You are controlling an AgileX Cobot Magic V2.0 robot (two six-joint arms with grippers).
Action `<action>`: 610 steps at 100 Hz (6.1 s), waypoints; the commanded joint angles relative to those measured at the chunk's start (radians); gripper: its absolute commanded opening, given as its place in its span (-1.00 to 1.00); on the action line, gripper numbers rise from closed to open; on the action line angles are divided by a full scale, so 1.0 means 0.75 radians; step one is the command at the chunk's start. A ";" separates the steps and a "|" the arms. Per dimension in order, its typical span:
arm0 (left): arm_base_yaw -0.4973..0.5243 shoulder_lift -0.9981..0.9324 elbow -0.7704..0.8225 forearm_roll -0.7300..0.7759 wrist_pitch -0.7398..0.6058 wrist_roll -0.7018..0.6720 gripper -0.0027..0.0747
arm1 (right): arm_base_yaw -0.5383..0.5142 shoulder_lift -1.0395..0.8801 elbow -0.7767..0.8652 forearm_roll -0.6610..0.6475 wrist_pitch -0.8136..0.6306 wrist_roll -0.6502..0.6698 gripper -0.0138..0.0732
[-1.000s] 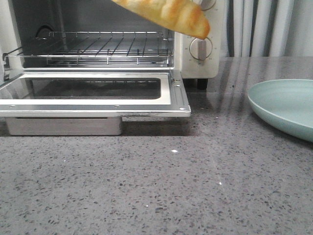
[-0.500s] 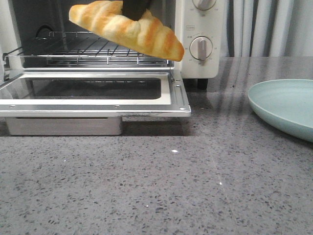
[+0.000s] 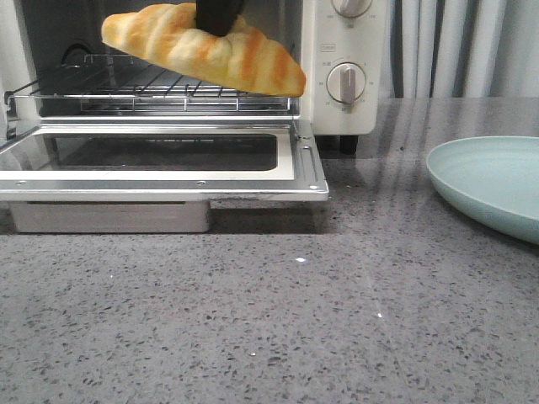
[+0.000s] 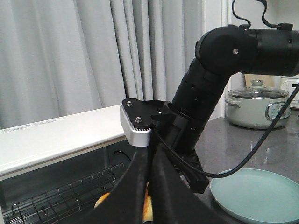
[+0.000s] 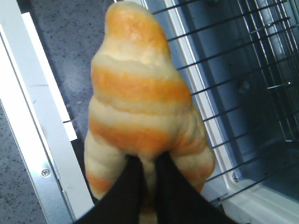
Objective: Put bread in oven
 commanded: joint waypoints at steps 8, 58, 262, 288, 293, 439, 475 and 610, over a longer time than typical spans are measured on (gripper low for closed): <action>-0.005 0.007 -0.048 -0.002 -0.091 -0.002 -0.98 | 0.007 -0.039 -0.095 -0.032 -0.026 -0.035 -0.83; -0.005 0.007 -0.048 0.009 -0.089 -0.002 -0.98 | 0.021 0.008 -0.104 -0.193 -0.170 -0.038 -0.83; -0.005 0.007 -0.048 0.019 -0.086 -0.002 -0.98 | 0.103 0.008 -0.106 -0.422 -0.260 0.041 0.53; -0.005 0.007 -0.048 0.019 -0.065 -0.002 -0.98 | 0.137 -0.035 -0.115 -0.368 -0.167 0.065 0.53; -0.005 0.007 -0.048 0.019 -0.058 -0.002 -0.98 | 0.146 -0.037 -0.118 -0.364 -0.143 0.076 0.53; -0.005 0.007 -0.048 0.075 -0.026 -0.002 -0.98 | 0.215 -0.507 -0.118 -0.147 0.141 0.205 -0.63; -0.005 0.007 -0.046 0.078 -0.020 -0.002 -0.98 | 0.215 -0.697 0.069 -0.150 -0.068 0.207 -0.65; 0.255 0.007 0.183 0.246 -0.137 -0.002 -0.98 | -0.346 -1.112 1.421 -0.472 -1.425 0.715 -0.65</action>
